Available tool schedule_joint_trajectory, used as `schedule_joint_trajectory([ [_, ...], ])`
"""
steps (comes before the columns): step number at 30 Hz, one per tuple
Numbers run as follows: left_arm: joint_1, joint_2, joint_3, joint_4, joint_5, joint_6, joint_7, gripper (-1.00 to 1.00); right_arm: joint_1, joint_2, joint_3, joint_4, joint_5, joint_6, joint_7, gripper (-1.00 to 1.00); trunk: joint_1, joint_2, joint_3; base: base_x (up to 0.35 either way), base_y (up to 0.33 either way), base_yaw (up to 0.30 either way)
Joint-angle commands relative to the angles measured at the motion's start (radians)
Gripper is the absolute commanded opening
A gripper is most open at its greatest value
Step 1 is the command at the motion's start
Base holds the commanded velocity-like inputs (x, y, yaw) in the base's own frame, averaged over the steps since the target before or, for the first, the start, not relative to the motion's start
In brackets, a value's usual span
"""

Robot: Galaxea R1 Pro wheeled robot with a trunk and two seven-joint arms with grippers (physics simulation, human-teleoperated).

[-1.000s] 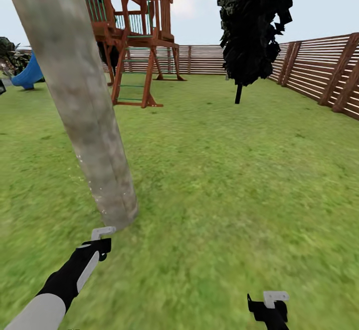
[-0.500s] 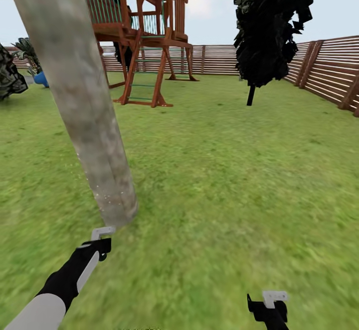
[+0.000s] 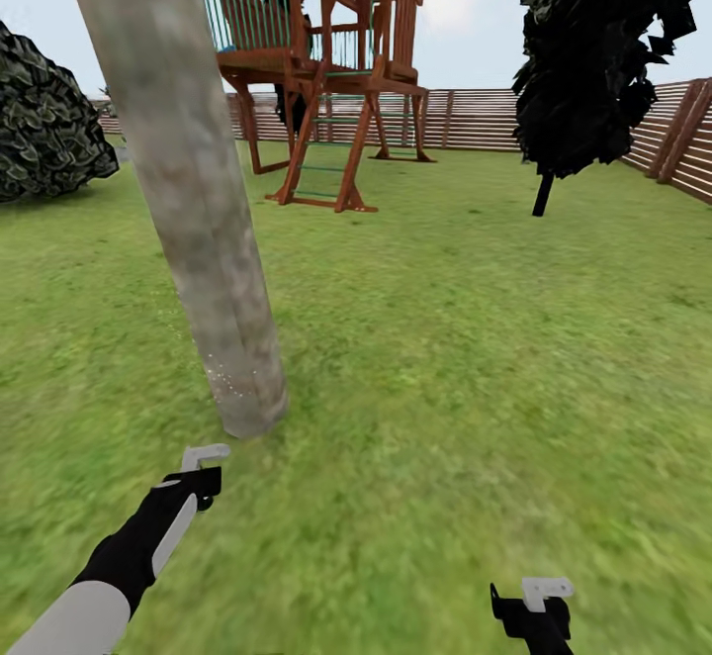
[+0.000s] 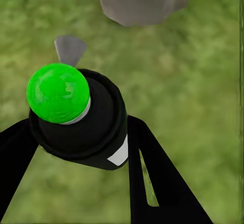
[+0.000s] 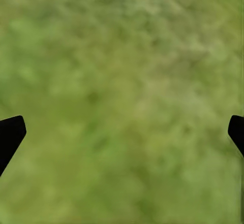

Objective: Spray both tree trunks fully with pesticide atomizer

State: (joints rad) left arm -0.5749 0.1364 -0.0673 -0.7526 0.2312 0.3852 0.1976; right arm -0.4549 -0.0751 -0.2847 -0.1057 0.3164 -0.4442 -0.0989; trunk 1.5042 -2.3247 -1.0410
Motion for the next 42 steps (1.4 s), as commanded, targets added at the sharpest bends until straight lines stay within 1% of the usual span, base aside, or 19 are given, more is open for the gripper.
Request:
schedule_joint_trajectory([
  [1, -0.001, 0.002, -0.009, -0.004, 0.011, 0.002, 0.009, -1.0, -0.001, 0.0, -0.005, 0.001, 0.01, -0.004, -0.005, 1.0, 0.0, 0.0, -0.001, 0.0, -0.029, 0.024],
  [3, -0.013, 0.001, -0.009, 0.001, 0.011, 0.008, 0.008, -1.0, -0.001, 0.0, -0.005, 0.001, 0.011, -0.004, -0.005, 1.0, 0.0, 0.0, -0.001, 0.0, -0.011, 0.009],
  [5, -0.058, -0.01, -0.009, -0.006, 0.009, 0.027, -0.07, -1.0, -0.001, -0.001, -0.005, 0.001, 0.012, -0.004, -0.005, 1.0, 0.0, 0.0, -0.001, 0.0, -0.001, 0.001],
  [7, -0.099, 0.001, -0.006, -0.007, 0.007, 0.085, -0.106, -1.0, -0.001, -0.001, -0.005, 0.001, 0.012, -0.004, -0.005, 1.0, 0.0, 0.0, -0.001, 0.0, 0.0, 0.0],
  [10, -0.114, 0.076, -0.001, -0.014, 0.015, 0.11, -0.116, -1.0, -0.001, -0.002, -0.005, 0.001, 0.012, -0.003, -0.004, 1.0, 0.0, 0.0, -0.001, 0.0, 0.0, 0.0],
  [12, -0.114, 0.062, -0.011, -0.064, 0.011, 0.113, -0.116, -1.0, -0.001, -0.002, -0.005, 0.001, 0.012, -0.002, -0.004, 1.0, 0.0, 0.0, -0.001, 0.0, 0.0, 0.0],
  [14, -0.114, 0.035, -0.049, -0.099, 0.009, 0.115, -0.115, -1.0, -0.001, -0.002, -0.005, 0.001, 0.012, -0.002, -0.004, 1.0, 0.0, 0.0, -0.001, 0.0, 0.0, 0.0],
  [16, -0.114, 0.038, -0.068, -0.136, 0.018, 0.167, -0.116, -1.0, -0.001, -0.002, -0.005, 0.001, 0.012, -0.002, -0.004, 1.0, 0.0, 0.0, -0.001, -0.088, 0.0, 0.0],
  [18, -0.114, 0.048, -0.052, -0.167, 0.02, 0.182, -0.116, -1.0, -0.001, -0.002, -0.005, 0.001, 0.012, -0.002, -0.004, 1.0, 0.0, 0.0, -0.001, -0.262, 0.0, 0.0],
  [20, -0.114, 0.075, -0.026, -0.205, 0.021, 0.211, -0.117, -1.0, -0.001, -0.002, -0.005, 0.001, 0.012, -0.002, -0.004, 1.0, 0.0, 0.0, -0.001, -0.201, 0.0, 0.0],
  [24, -0.115, 0.067, -0.026, -0.299, 0.022, 0.292, -0.118, -1.0, -0.001, -0.002, -0.005, 0.001, 0.012, -0.002, -0.004, 1.0, 0.0, 0.0, -0.001, -0.021, 0.0, 0.0],
  [26, -0.163, 0.066, -0.026, -0.37, 0.023, 0.39, -0.125, -1.0, -0.001, -0.002, -0.005, 0.001, 0.012, -0.002, -0.004, 1.0, 0.0, 0.0, -0.001, -0.001, 0.0, 0.0],
  [29, -0.224, 0.089, -0.005, -0.384, 0.022, 0.443, -0.128, -1.0, -0.001, -0.002, -0.005, 0.001, 0.012, -0.002, -0.004, 1.0, 0.0, 0.0, -0.001, 0.0, 0.0, 0.0],
  [30, -0.235, 0.122, 0.037, -0.385, 0.025, 0.45, -0.132, -1.0, -0.001, -0.002, -0.004, 0.001, 0.012, -0.002, -0.004, 1.0, 0.0, 0.0, -0.001, 0.0, 0.0, 0.0],
  [31, -0.236, 0.14, 0.052, -0.386, 0.024, 0.454, -0.151, -1.0, -0.001, -0.002, -0.004, 0.001, 0.012, -0.002, -0.004, 1.0, 0.0, 0.0, -0.001, 0.0, 0.0, 0.0],
  [37, -0.23, 0.15, 0.056, -0.37, 0.008, 0.5, -0.201, -1.0, -0.001, -0.002, -0.005, 0.0, 0.011, -0.003, -0.005, 1.0, 0.0, 0.0, -0.001, 0.0, 0.0, 0.118],
  [39, -0.227, 0.154, 0.059, -0.367, -0.03, 0.5, -0.194, -1.0, -0.001, -0.001, -0.005, 0.001, 0.011, -0.002, -0.005, 1.0, 0.0, 0.0, -0.001, 0.0, 0.0, 0.272],
  [40, -0.226, 0.155, 0.066, -0.366, -0.089, 0.502, -0.197, -1.0, -0.001, -0.001, -0.005, 0.001, 0.012, -0.002, -0.005, 1.0, 0.0, 0.0, -0.001, 0.0, 0.0, 0.276],
  [42, -0.226, 0.153, 0.063, -0.359, -0.117, 0.504, -0.203, -1.0, -0.001, 0.0, -0.004, 0.001, 0.012, -0.002, -0.005, 1.0, 0.0, 0.0, -0.001, 0.0, 0.0, 0.192],
])
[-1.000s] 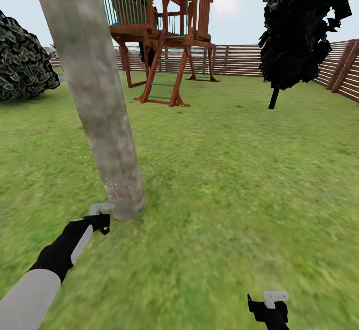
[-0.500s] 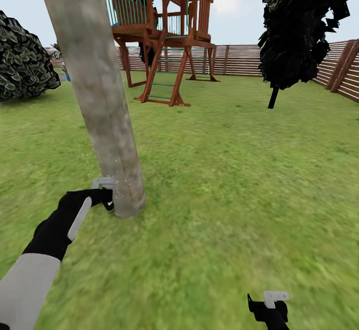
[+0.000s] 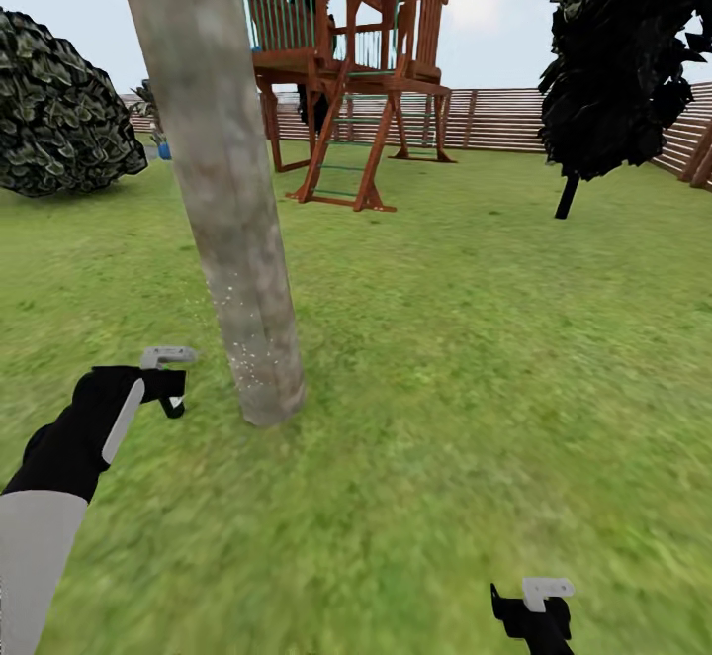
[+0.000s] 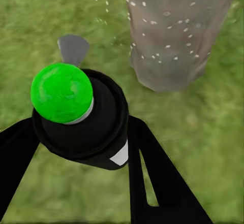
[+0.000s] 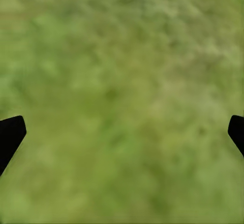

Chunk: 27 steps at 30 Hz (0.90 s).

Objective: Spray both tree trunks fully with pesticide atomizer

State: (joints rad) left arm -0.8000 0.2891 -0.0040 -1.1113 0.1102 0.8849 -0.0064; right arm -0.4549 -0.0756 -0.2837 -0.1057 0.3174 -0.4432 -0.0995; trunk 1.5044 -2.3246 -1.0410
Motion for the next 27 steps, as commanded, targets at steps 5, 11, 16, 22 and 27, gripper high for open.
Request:
schedule_joint_trajectory([
  [5, -0.003, -0.008, 0.004, 0.002, 0.003, 0.004, -0.06, -1.0, -0.001, -0.001, -0.005, 0.001, 0.011, -0.003, -0.003, 1.0, 0.0, 0.0, -0.001, 0.195, 0.095, 0.025],
  [11, 0.001, -0.011, 0.0, 0.01, 0.002, 0.003, -0.069, -1.0, -0.001, 0.0, -0.006, 0.001, 0.01, -0.003, -0.003, 1.0, 0.0, 0.0, -0.001, 0.173, 0.087, 0.0],
  [16, 0.002, -0.02, -0.002, 0.092, -0.002, -0.008, -0.068, -1.0, -0.001, 0.0, -0.006, 0.001, 0.01, -0.003, -0.004, 1.0, 0.0, 0.0, -0.001, 0.003, -0.025, 0.141],
  [22, 0.016, -0.039, -0.004, 0.094, -0.007, -0.012, -0.059, -1.0, -0.001, 0.0, -0.005, 0.001, 0.011, -0.003, -0.003, 1.0, 0.0, 0.0, -0.001, 0.0, -0.25, 0.008],
  [27, 0.016, -0.039, -0.003, 0.094, -0.007, -0.012, -0.057, -1.0, -0.001, 0.0, -0.005, 0.001, 0.011, -0.003, -0.002, 1.0, 0.0, 0.0, -0.001, 0.0, -0.269, 0.0],
])
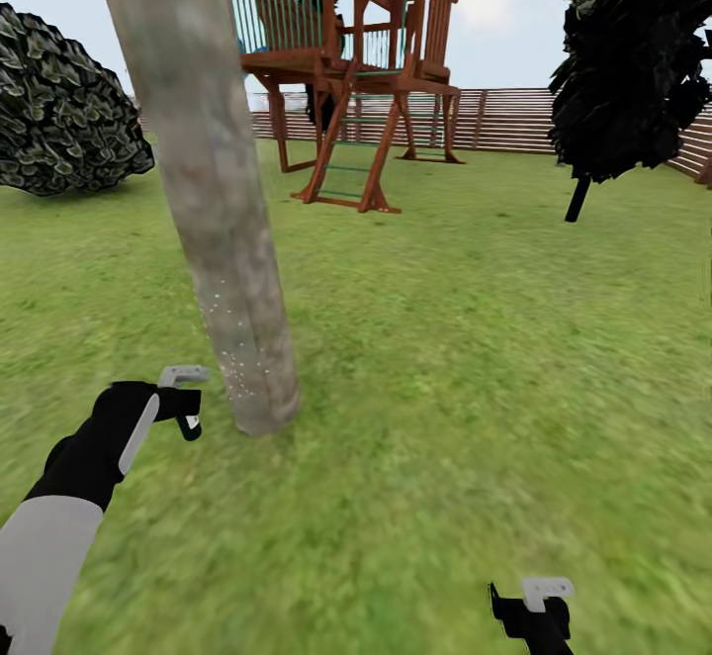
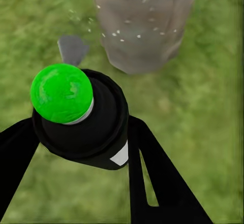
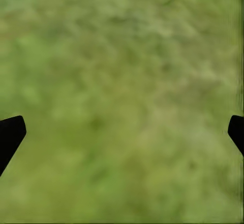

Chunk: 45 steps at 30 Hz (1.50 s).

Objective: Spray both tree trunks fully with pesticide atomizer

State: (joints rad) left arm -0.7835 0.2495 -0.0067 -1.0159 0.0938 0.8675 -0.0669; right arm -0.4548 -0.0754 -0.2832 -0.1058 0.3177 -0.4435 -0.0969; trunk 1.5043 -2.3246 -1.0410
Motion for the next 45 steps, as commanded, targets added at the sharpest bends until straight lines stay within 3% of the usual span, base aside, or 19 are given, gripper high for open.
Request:
schedule_joint_trajectory([
  [1, -0.001, 0.001, 0.0, -0.001, 0.009, 0.005, 0.005, -1.0, -0.001, 0.0, -0.005, 0.002, 0.011, -0.003, -0.004, 1.0, 0.0, 0.0, -0.001, 0.0, -0.269, 0.0],
  [18, -0.001, 0.001, 0.002, -0.004, 0.006, 0.005, 0.007, -1.0, -0.001, 0.0, -0.006, 0.002, 0.011, -0.003, -0.006, 1.0, 0.0, 0.0, -0.001, 0.0, -0.27, 0.004],
  [28, 0.01, -0.002, 0.002, 0.014, 0.014, 0.004, 0.009, -1.0, -0.001, 0.0, -0.006, 0.001, 0.011, -0.003, -0.006, 1.0, 0.0, 0.0, -0.001, 0.0, -0.271, 0.254],
  [30, 0.016, -0.02, 0.002, 0.056, 0.014, -0.014, 0.009, -1.0, -0.001, 0.0, -0.006, 0.002, 0.011, -0.003, -0.006, 1.0, 0.0, 0.0, -0.001, 0.0, -0.271, 0.126],
  [32, 0.018, -0.068, 0.001, 0.095, 0.008, -0.066, 0.009, -1.0, -0.001, 0.0, -0.006, 0.002, 0.01, -0.003, -0.006, 1.0, 0.0, 0.0, -0.001, 0.0, -0.271, 0.017],
  [35, 0.018, -0.104, 0.0, 0.101, 0.001, -0.077, 0.014, -1.0, -0.001, 0.0, -0.006, 0.002, 0.011, -0.003, -0.006, 1.0, 0.0, 0.0, -0.001, 0.0, -0.271, 0.004],
  [38, 0.024, -0.092, 0.007, 0.113, 0.0, -0.081, 0.015, -1.0, -0.001, 0.0, -0.006, 0.002, 0.01, -0.003, -0.006, 1.0, 0.0, 0.0, -0.001, 0.0, -0.271, 0.0],
  [40, 0.036, -0.046, 0.01, 0.119, 0.001, -0.082, 0.016, -1.0, -0.001, 0.0, -0.006, 0.002, 0.01, -0.003, -0.006, 1.0, 0.0, 0.0, -0.001, 0.0, -0.271, 0.0],
  [42, 0.04, -0.018, 0.021, 0.131, 0.001, -0.084, 0.017, -1.0, -0.001, 0.0, -0.006, 0.002, 0.01, -0.003, -0.006, 1.0, 0.0, 0.0, -0.001, 0.0, -0.271, 0.0],
  [45, 0.042, -0.012, 0.051, 0.144, 0.0, -0.085, 0.018, -1.0, -0.001, 0.0, -0.006, 0.002, 0.01, -0.003, -0.007, 1.0, 0.0, 0.0, -0.001, 0.0, -0.271, 0.123],
])
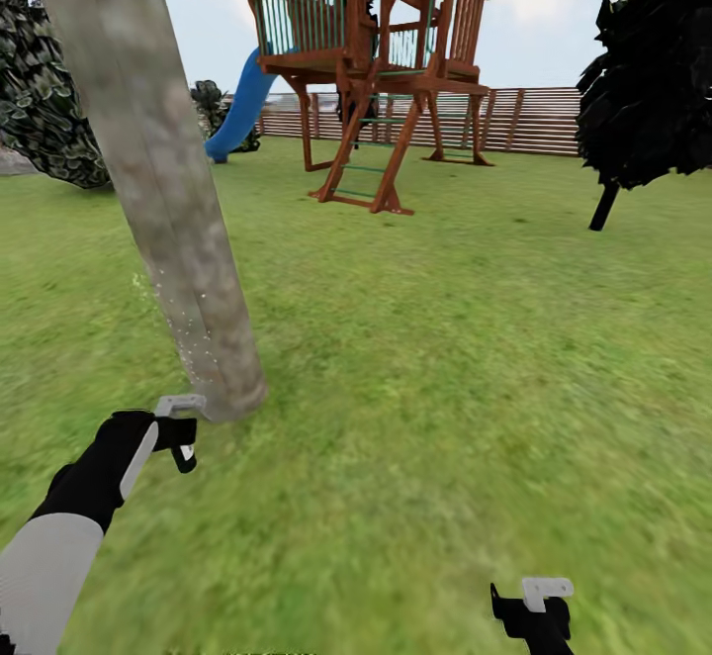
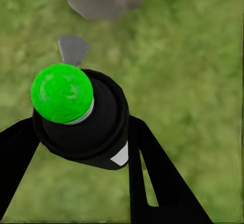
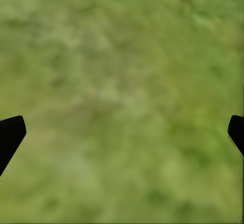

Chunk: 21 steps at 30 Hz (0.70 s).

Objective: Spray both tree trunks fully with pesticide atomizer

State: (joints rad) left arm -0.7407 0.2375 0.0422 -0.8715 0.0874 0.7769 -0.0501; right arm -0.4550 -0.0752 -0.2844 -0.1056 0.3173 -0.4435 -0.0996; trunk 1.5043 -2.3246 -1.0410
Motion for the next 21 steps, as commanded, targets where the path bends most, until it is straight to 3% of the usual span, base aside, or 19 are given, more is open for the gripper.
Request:
schedule_joint_trajectory([
  [1, 0.0, -0.005, 0.004, 0.001, 0.007, 0.005, 0.001, -1.0, -0.001, 0.0, -0.005, 0.001, 0.01, -0.003, -0.005, 1.0, 0.0, 0.0, -0.001, 0.0, -0.271, 0.248],
  [6, -0.001, -0.029, 0.009, -0.001, 0.007, 0.006, 0.002, -1.0, -0.001, 0.0, -0.004, 0.001, 0.011, -0.003, -0.004, 1.0, 0.0, 0.0, -0.001, 0.006, -0.271, 0.271],
  [9, -0.001, -0.018, 0.015, 0.0, 0.005, 0.007, 0.013, -1.0, -0.001, 0.0, -0.004, 0.001, 0.011, -0.003, -0.003, 1.0, 0.0, 0.0, -0.001, 0.136, -0.248, 0.277],
  [13, -0.002, -0.017, 0.013, 0.0, 0.012, 0.007, 0.142, -1.0, -0.001, 0.0, -0.004, 0.001, 0.011, -0.003, -0.003, 1.0, 0.0, 0.0, -0.001, 0.23, -0.187, 0.273],
  [21, 0.0, -0.028, 0.011, 0.003, 0.021, 0.006, 0.156, -1.0, -0.001, 0.0, -0.005, 0.001, 0.011, -0.003, -0.003, 1.0, 0.0, 0.0, -0.001, 0.212, -0.198, 0.038],
])
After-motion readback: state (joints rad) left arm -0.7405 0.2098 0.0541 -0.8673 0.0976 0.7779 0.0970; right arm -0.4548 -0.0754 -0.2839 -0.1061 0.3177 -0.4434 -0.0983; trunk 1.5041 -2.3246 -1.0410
